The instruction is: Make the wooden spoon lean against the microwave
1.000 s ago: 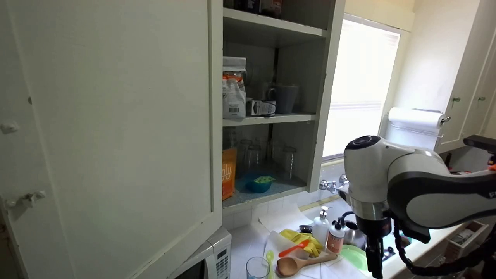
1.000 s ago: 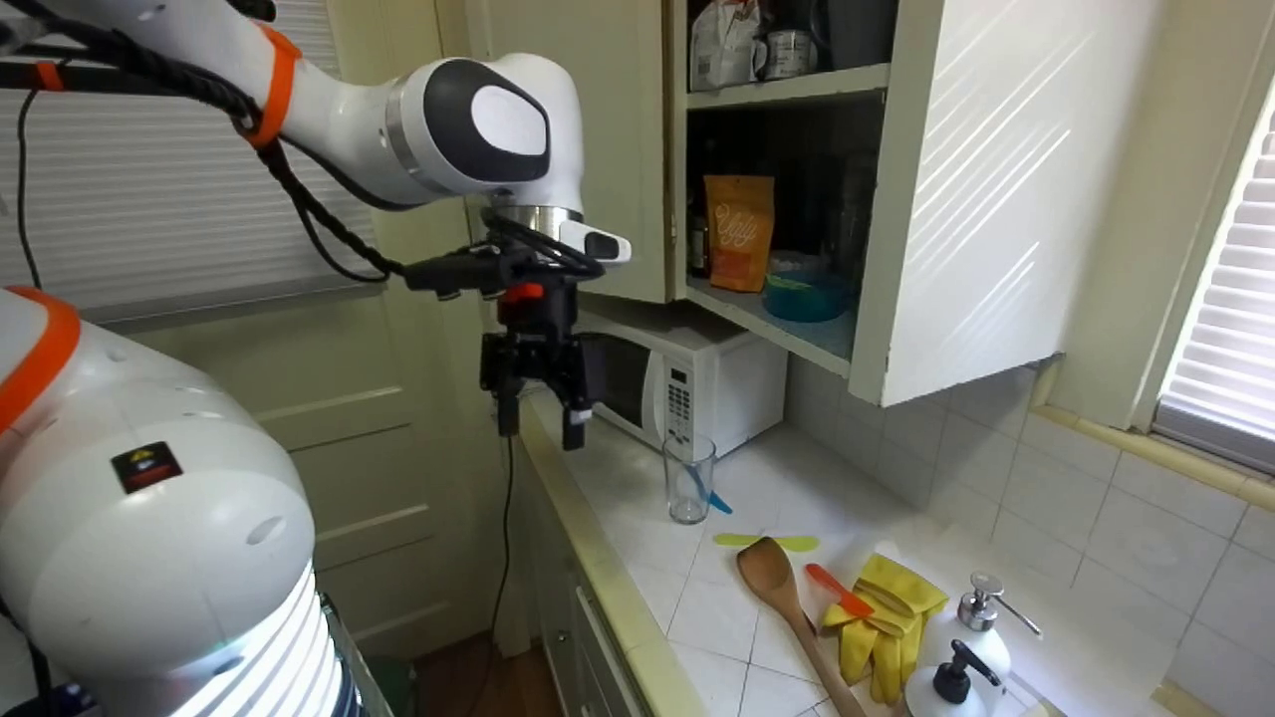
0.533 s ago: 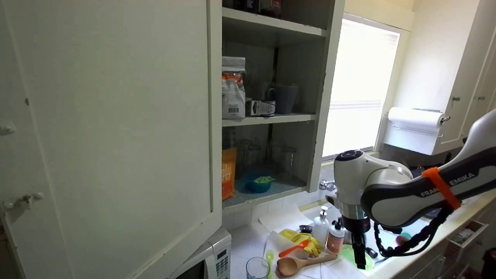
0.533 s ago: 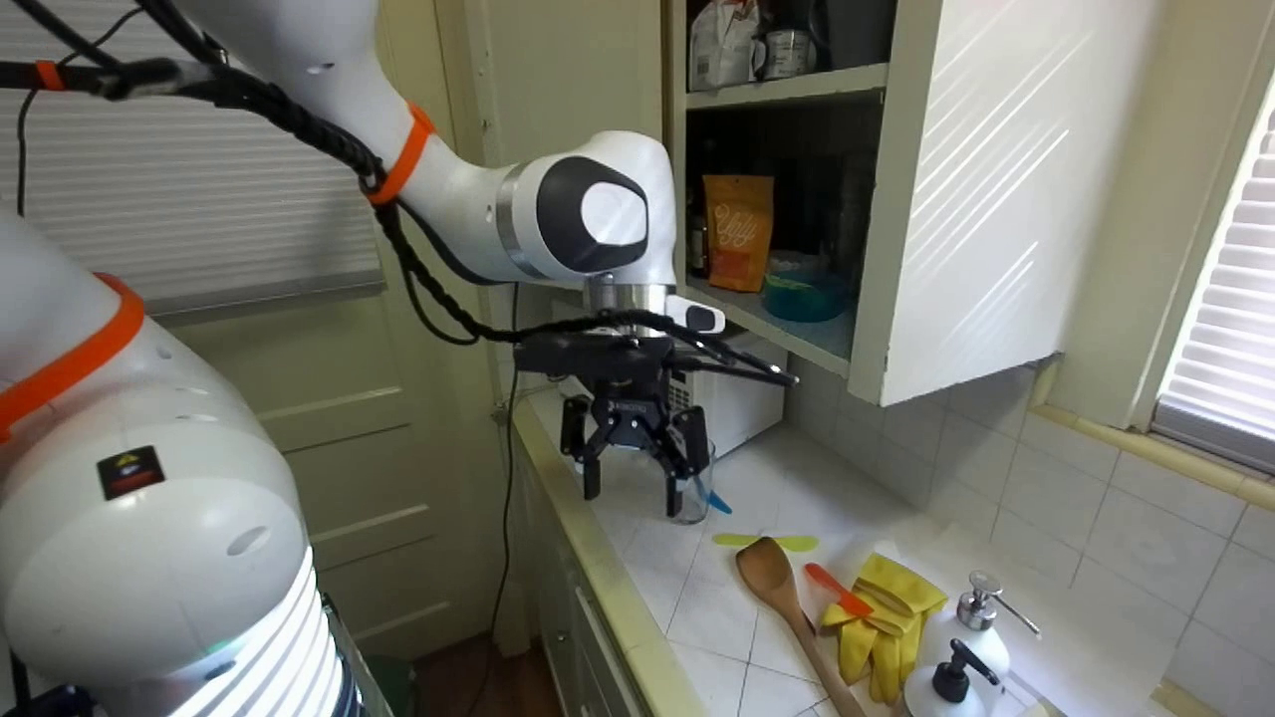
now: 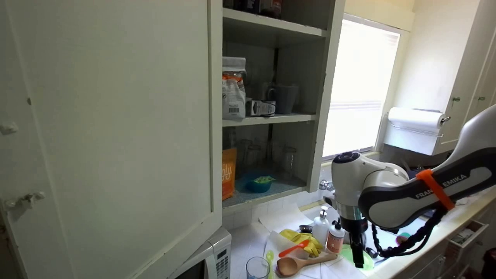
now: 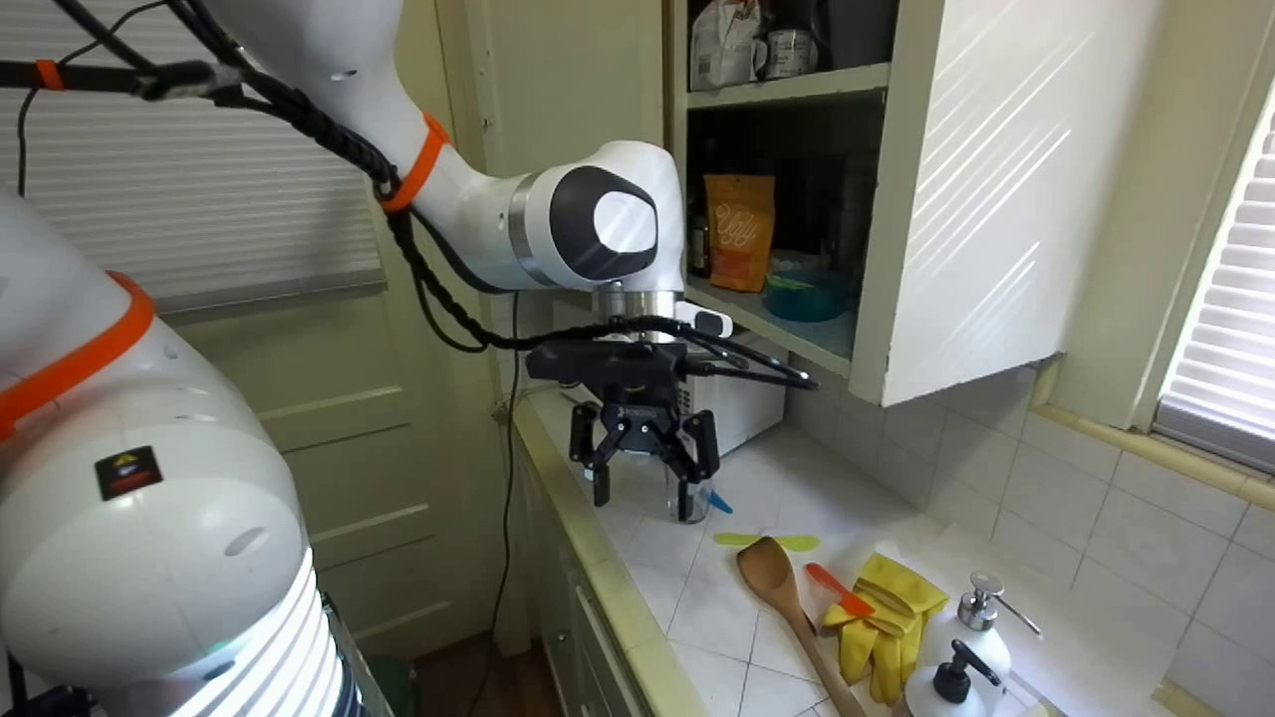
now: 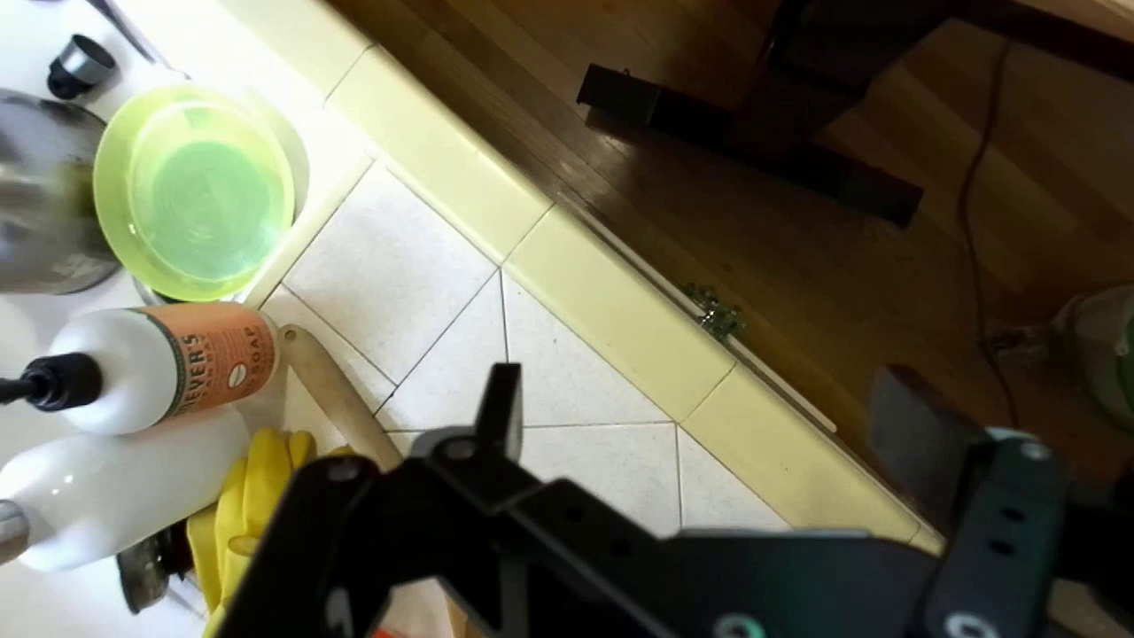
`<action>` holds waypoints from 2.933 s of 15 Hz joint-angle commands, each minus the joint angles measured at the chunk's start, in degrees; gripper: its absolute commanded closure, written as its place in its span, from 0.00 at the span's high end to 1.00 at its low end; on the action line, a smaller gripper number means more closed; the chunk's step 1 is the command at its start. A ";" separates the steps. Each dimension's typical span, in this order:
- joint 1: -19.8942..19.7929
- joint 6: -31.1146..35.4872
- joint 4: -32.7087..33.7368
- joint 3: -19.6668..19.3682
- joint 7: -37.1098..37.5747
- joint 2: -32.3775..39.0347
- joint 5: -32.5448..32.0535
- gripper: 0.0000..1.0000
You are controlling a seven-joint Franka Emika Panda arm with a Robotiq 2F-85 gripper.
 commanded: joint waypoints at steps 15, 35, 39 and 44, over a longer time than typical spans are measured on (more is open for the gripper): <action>-10.32 44.68 -0.08 -5.37 -2.22 28.77 -17.74 1.00; -6.46 68.18 7.84 -19.49 -7.75 49.45 -30.10 1.00; -4.25 75.47 11.83 -22.10 -11.70 55.58 -27.82 1.00; -5.98 75.87 11.57 -19.94 -9.88 55.27 -27.46 1.00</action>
